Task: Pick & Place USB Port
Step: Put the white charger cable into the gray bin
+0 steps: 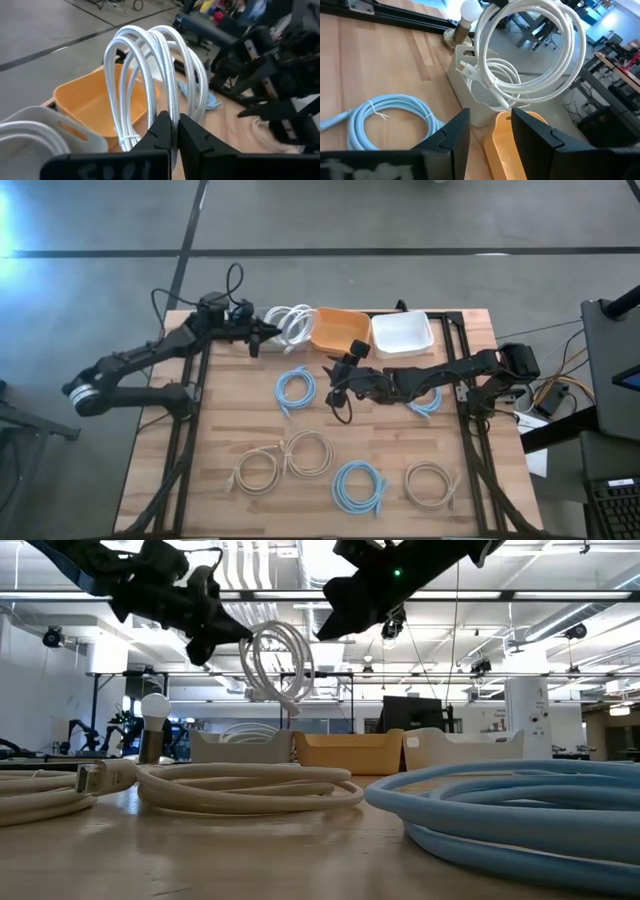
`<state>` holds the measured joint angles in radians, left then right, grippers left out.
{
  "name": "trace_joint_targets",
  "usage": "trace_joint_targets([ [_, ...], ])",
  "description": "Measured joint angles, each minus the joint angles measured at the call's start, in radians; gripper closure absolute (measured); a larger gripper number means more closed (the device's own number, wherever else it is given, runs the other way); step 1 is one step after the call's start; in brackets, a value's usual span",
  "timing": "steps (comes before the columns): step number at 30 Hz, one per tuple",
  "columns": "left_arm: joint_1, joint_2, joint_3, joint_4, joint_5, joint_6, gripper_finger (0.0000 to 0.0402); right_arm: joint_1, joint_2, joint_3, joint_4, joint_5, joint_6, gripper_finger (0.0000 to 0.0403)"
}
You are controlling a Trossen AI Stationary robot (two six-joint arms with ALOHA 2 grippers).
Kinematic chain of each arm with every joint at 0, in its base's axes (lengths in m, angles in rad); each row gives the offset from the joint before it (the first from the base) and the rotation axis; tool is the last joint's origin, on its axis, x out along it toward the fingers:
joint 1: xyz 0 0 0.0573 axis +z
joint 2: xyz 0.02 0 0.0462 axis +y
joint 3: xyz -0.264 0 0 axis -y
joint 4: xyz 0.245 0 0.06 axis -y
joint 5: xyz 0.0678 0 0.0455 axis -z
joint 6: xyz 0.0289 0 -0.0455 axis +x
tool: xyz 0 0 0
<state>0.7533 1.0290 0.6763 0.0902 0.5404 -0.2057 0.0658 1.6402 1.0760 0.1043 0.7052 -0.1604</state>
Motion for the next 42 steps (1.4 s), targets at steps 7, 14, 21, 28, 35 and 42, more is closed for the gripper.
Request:
trace_joint_targets([
  [7, 0.089, 0.013, 0.006, -0.095, -0.026, 0.056, 0.0391, -0.001, 0.0, 0.0, 0.0, 0.001, -0.004, 0.0266],
  [14, 0.158, 0.107, -0.009, -0.078, -0.025, 0.093, 0.0391, -0.001, 0.0, 0.0, 0.0, 0.001, -0.004, 0.027],
  [21, 0.161, 0.223, -0.01, 0.066, 0.093, 0.104, 0.039, -0.001, 0.001, 0.0, 0.0, 0.001, -0.004, 0.0263],
  [28, 0.174, 0.285, -0.006, 0.084, 0.069, 0.102, 0.0389, -0.001, 0.001, 0.0, 0.0, 0.0, -0.004, 0.0266],
  [35, 0.177, 0.288, -0.007, 0.053, -0.091, 0.135, 0.0347, -0.001, 0.001, 0.0, -0.001, -0.002, 0.001, 0.0275],
  [42, 0.176, 0.259, 0.008, -0.047, -0.278, 0.183, 0.029, -0.001, 0.001, 0.0, -0.003, -0.002, 0.003, 0.0271],
])
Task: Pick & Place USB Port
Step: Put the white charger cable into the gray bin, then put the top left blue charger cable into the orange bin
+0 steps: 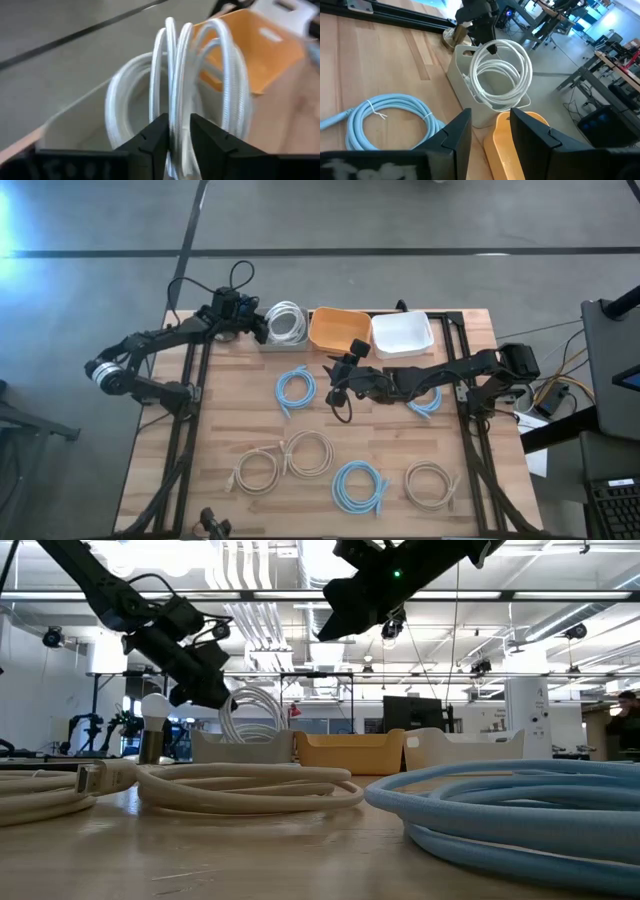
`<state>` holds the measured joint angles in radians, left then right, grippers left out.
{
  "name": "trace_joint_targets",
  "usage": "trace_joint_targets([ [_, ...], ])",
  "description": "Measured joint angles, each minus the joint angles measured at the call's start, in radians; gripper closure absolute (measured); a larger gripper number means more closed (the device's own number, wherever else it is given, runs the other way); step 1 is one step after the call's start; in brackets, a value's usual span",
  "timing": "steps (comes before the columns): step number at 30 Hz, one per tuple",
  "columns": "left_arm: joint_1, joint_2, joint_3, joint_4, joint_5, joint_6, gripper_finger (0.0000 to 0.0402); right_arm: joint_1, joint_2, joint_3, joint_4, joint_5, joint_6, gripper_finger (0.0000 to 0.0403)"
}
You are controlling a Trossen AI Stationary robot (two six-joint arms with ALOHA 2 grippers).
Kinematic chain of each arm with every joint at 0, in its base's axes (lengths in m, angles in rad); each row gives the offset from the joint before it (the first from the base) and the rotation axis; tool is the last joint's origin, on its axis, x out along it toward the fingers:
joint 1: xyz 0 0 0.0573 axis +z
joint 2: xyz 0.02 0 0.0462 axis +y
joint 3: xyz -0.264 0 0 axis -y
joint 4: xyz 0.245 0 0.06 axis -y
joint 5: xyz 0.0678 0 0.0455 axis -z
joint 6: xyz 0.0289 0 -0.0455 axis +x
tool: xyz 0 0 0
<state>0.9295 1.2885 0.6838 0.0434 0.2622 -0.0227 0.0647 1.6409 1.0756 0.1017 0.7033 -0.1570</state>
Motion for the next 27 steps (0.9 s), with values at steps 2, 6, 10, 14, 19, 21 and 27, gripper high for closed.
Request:
trace_joint_targets([
  [2, 0.0, -0.008, 0.003, -0.015, -0.038, 0.009, 0.0278, 0.0, 0.0, 0.0, 0.0, 0.0, 0.0, 0.0269],
  [6, 0.0, -0.024, 0.006, -0.052, -0.089, 0.04, 0.0259, 0.0, 0.0, 0.0, 0.0, -0.01, 0.001, 0.0265],
  [10, -0.001, -0.044, 0.008, -0.073, -0.155, 0.054, 0.0247, 0.0, 0.0, 0.0, 0.0, -0.078, 0.03, 0.026],
  [14, -0.003, -0.072, 0.008, -0.092, -0.186, 0.075, 0.0243, 0.001, 0.0, 0.0, 0.0, -0.122, 0.049, 0.0254],
  [19, -0.011, -0.149, 0.008, -0.091, -0.2, 0.088, 0.0243, 0.0, 0.0, 0.0, 0.0, -0.129, 0.053, 0.0246],
  [21, -0.01, -0.191, 0.008, -0.089, -0.229, 0.096, 0.0244, 0.0, 0.0, 0.0, 0.0, -0.129, 0.053, 0.0244],
  [27, -0.032, -0.329, 0.002, -0.095, -0.193, 0.096, 0.0245, 0.0, 0.0, 0.0, 0.0, -0.129, 0.051, 0.0241],
])
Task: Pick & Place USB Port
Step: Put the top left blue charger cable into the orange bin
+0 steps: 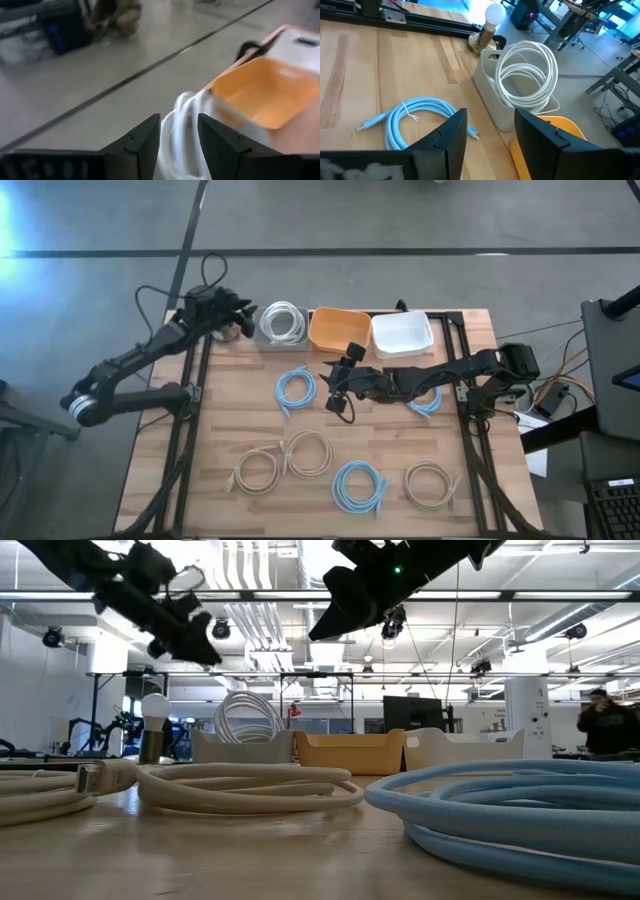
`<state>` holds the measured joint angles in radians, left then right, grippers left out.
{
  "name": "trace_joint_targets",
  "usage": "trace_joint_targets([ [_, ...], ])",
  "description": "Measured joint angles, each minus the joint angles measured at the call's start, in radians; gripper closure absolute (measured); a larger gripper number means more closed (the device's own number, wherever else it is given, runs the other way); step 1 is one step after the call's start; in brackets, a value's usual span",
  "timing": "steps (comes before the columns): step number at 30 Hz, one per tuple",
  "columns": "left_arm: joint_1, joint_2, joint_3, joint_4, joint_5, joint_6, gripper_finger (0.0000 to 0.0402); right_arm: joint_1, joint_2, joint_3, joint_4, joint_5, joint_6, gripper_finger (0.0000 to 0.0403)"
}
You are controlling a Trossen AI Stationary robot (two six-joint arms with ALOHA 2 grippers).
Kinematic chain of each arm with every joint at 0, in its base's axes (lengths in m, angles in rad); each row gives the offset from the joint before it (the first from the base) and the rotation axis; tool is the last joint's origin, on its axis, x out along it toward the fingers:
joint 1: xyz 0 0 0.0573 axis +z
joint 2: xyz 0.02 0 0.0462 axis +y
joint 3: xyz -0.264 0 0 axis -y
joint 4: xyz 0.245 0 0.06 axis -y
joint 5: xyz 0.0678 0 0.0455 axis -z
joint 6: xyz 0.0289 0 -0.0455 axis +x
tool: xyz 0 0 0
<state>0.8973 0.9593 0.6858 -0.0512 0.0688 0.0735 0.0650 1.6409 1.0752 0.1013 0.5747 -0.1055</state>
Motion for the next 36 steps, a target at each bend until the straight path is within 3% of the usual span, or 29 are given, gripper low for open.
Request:
trace_joint_targets([
  [7, -0.103, -0.129, -0.003, -0.039, 0.166, -0.031, 0.0245, -0.001, 0.0, 0.0, 0.0, -0.031, 0.001, 0.0241],
  [16, -0.329, -0.173, -0.06, -0.073, 0.245, -0.056, 0.0245, 0.0, 0.0, 0.0, 0.0, -0.337, 0.002, 0.0239],
  [20, -0.421, -0.173, -0.096, -0.057, 0.245, -0.064, 0.0245, 0.0, 0.026, 0.0, 0.019, -0.375, 0.002, 0.0238],
  [27, -0.53, -0.177, -0.18, 0.081, 0.246, -0.106, 0.0245, -0.012, 0.175, 0.011, 0.148, -0.377, 0.016, 0.0239],
  [33, -0.548, -0.177, -0.217, 0.15, 0.245, -0.13, 0.0245, -0.043, 0.351, 0.155, 0.049, -0.533, 0.029, 0.0238],
  [36, -0.549, -0.177, -0.218, 0.148, 0.245, -0.138, 0.0245, -0.054, 0.438, 0.259, -0.082, -0.546, 0.009, 0.0239],
])
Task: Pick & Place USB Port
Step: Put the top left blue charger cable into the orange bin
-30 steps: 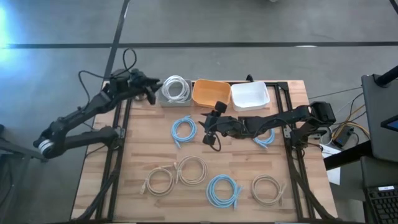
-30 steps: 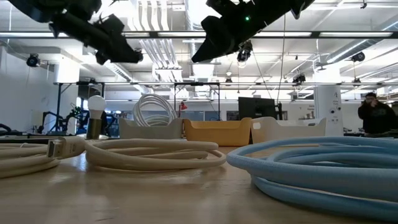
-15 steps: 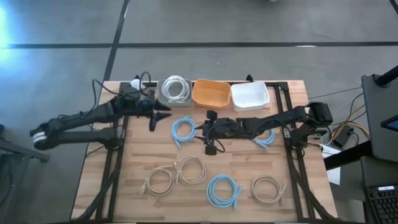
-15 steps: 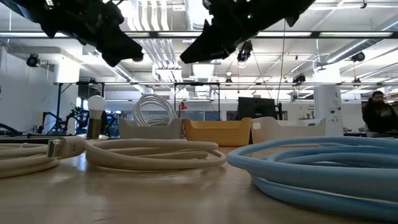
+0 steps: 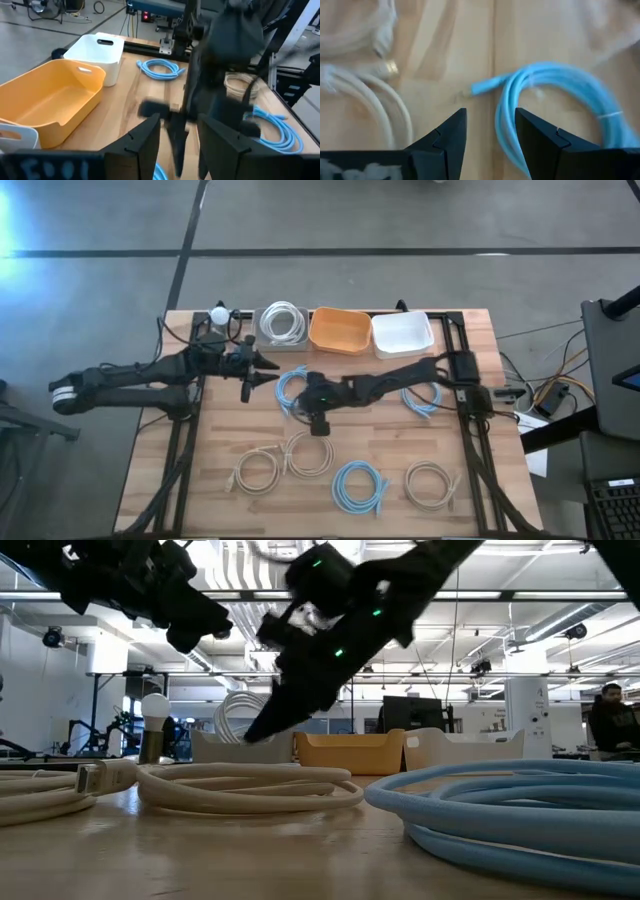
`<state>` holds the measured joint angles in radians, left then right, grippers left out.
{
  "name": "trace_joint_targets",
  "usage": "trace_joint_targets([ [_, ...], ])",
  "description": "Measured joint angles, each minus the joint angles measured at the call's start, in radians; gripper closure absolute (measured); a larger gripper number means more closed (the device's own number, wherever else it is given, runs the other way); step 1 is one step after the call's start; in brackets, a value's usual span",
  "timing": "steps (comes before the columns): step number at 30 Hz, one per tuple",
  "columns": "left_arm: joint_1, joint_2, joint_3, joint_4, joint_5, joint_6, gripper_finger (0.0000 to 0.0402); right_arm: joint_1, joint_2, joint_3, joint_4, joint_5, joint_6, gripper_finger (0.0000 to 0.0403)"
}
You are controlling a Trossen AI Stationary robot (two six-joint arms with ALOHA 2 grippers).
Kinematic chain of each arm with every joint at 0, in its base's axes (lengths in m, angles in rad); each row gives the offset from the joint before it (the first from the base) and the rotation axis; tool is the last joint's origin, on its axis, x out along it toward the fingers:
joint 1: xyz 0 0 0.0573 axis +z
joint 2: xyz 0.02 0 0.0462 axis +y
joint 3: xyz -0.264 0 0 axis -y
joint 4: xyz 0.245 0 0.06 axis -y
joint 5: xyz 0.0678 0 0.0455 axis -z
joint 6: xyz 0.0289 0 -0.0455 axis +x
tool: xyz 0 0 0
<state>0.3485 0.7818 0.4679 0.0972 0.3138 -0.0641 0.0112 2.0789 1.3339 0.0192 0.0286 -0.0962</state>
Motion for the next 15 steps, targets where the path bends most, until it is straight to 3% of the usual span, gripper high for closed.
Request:
trace_joint_targets([
  [7, 0.0, -0.001, 0.0, 0.0, 0.0, -0.001, 0.0245, -0.033, 0.154, 0.222, -0.258, 0.102, -0.024, 0.0239],
  [11, -0.001, -0.001, 0.0, -0.004, 0.0, -0.001, 0.0245, -0.038, 0.204, 0.298, -0.328, 0.109, -0.036, 0.0241],
  [15, -0.001, -0.001, 0.0, -0.011, 0.0, -0.001, 0.0245, -0.038, 0.233, 0.348, -0.384, 0.109, -0.038, 0.027],
])
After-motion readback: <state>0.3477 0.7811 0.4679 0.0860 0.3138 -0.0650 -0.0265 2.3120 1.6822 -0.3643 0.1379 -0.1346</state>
